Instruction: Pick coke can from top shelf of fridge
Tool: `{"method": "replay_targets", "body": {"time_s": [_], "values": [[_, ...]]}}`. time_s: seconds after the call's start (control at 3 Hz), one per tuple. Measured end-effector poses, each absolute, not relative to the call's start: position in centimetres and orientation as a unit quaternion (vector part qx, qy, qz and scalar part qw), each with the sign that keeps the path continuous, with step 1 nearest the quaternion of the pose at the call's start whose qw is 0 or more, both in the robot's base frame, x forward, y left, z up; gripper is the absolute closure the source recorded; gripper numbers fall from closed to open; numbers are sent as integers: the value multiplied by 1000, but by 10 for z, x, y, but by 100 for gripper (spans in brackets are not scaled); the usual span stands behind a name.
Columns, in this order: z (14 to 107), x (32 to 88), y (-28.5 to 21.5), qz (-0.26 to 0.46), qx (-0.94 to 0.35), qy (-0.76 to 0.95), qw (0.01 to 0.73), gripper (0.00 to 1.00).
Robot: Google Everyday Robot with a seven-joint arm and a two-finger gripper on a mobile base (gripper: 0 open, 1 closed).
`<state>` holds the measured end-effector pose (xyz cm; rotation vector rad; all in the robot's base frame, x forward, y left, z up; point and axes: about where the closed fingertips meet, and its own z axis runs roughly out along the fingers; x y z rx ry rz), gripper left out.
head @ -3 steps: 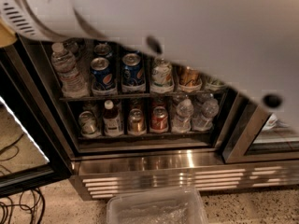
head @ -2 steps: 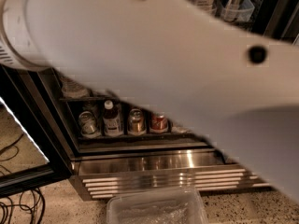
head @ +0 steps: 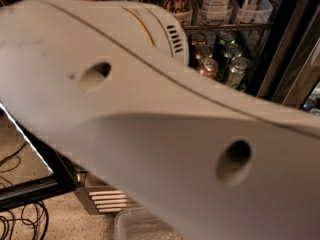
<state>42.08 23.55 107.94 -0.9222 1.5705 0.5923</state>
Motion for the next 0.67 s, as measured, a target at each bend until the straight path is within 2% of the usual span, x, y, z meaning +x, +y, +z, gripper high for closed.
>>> {"method": "replay_targets", "body": {"time_s": [0.67], "values": [[1079,421,236,253,-394,671,576,0]]}}
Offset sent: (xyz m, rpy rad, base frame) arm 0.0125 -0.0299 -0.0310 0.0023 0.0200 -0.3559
